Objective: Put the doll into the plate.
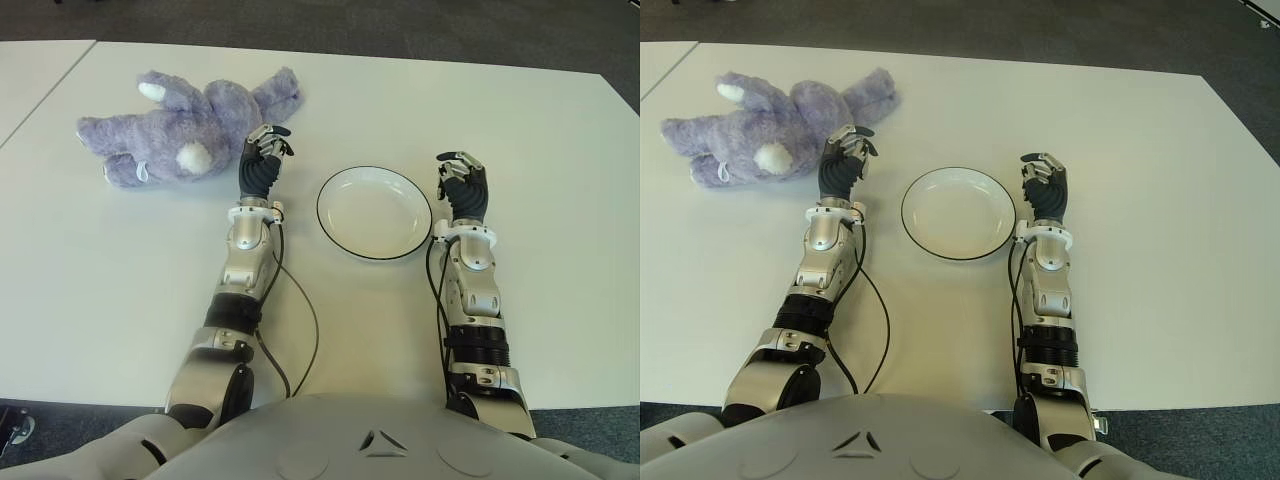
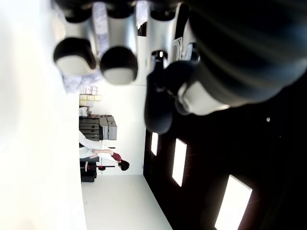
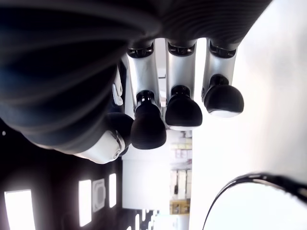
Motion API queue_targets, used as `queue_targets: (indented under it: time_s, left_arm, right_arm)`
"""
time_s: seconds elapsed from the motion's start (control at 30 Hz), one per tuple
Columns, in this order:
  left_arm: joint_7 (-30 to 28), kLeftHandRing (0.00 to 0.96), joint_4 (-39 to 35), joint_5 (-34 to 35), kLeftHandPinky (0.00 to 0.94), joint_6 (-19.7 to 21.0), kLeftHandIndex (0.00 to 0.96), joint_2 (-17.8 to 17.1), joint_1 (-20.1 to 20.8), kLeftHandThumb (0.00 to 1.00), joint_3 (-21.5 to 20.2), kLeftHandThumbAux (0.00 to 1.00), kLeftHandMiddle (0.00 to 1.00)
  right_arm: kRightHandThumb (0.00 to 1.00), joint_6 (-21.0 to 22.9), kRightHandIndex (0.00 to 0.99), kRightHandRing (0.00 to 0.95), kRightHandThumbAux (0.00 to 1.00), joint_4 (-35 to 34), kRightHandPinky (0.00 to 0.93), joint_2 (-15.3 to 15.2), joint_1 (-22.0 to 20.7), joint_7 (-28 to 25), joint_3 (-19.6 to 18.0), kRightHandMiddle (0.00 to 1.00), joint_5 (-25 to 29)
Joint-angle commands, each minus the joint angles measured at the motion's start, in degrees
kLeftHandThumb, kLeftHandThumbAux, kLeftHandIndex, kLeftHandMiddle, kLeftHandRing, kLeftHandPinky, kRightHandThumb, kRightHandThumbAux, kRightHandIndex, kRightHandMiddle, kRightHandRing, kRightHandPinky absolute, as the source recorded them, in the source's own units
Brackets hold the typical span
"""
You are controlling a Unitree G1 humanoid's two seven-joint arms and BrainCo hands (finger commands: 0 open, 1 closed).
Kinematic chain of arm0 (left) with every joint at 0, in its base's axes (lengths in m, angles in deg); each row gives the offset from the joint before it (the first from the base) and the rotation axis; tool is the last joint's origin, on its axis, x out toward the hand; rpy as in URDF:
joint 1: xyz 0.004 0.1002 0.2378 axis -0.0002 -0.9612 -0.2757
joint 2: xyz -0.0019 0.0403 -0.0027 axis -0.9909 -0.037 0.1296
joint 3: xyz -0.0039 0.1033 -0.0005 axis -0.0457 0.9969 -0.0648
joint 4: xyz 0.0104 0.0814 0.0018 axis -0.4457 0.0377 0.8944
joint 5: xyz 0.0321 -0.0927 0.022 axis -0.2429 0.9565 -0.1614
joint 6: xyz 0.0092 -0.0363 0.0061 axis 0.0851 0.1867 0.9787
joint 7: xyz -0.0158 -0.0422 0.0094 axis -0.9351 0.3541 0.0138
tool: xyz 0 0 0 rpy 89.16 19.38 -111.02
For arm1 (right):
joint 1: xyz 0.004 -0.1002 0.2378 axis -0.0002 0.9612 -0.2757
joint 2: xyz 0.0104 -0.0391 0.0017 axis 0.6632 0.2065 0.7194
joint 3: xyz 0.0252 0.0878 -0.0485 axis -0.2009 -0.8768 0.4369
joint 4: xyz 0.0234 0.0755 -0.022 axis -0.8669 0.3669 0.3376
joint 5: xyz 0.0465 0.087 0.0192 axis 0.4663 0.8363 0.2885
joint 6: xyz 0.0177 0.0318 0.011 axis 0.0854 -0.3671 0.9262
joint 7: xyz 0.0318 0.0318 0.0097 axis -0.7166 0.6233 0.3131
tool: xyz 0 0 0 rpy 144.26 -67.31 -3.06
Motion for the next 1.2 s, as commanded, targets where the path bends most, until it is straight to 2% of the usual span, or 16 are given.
queue_targets:
  time_s: [0.03,0.83,1.2]
  left_arm:
    - [0.91,0.882,3.11,0.35,0.879,1.37,0.443,1.53,-8.27,0.713,-0.01,0.704,0.877]
    - [1.36,0.883,2.91,-0.34,0.87,1.44,0.443,0.55,-8.23,0.713,0.13,0.704,0.877]
    - [7.35,0.878,4.03,-8.63,0.869,-3.44,0.442,-2.83,-7.6,0.713,2.49,0.704,0.875]
  right_arm:
    - [0.71,1.33,0.442,0.829,0.715,2.43,0.84,1.53,5.1,-0.32,0.24,0.816,0.26]
    - [0.707,1.55,0.441,0.841,0.718,3.44,0.839,1.73,4.85,-0.71,0.59,0.823,0.07]
    - [0.708,1.39,0.441,0.839,0.717,4.52,0.84,1.79,4.31,-1.31,0.69,0.824,0.7]
